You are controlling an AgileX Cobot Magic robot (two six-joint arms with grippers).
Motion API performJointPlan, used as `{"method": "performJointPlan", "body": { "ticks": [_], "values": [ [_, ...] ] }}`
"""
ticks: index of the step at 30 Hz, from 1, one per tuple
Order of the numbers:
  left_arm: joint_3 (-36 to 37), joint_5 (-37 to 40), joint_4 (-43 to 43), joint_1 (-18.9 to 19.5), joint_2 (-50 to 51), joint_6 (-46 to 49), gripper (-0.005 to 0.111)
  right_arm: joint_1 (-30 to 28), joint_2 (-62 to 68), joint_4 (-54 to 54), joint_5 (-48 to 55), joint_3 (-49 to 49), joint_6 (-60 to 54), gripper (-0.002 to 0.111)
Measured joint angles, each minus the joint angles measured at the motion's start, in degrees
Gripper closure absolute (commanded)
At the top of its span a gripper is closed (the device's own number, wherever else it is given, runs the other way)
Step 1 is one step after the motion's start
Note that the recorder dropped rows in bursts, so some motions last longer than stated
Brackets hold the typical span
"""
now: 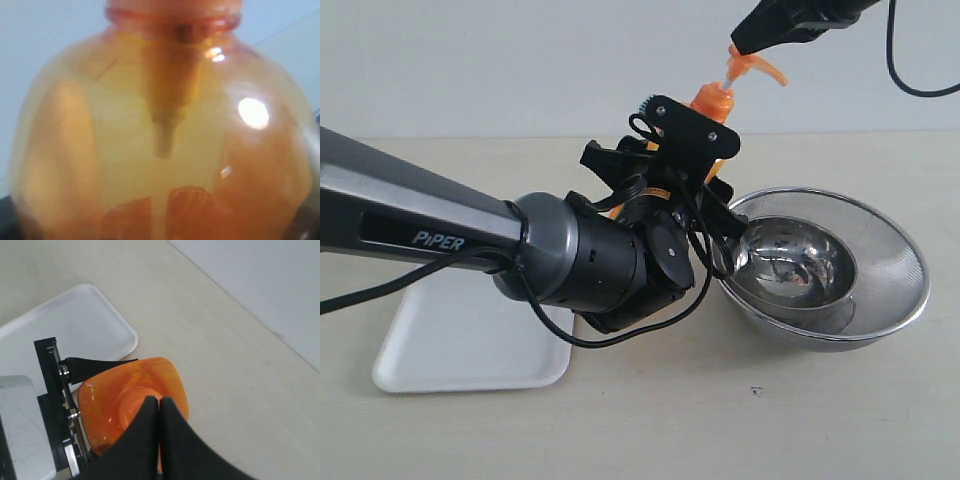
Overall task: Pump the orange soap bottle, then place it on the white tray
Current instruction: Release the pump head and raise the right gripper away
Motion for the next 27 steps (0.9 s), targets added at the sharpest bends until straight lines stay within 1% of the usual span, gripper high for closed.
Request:
{"method": "performJointPlan", "body": {
  "ticks": [21, 27],
  "values": [
    [0.0, 0.0, 0.0, 0.0, 0.0, 0.31, 0.102, 0.0, -1.69, -1.2, 0.12, 0.51, 0.0, 0.108],
    [0.0, 0.39, 0.25, 0.0, 0.0, -0.29, 0.102, 0.24, -3.17, -3.88, 3.75, 1.76, 0.0, 0.108]
  ]
}}
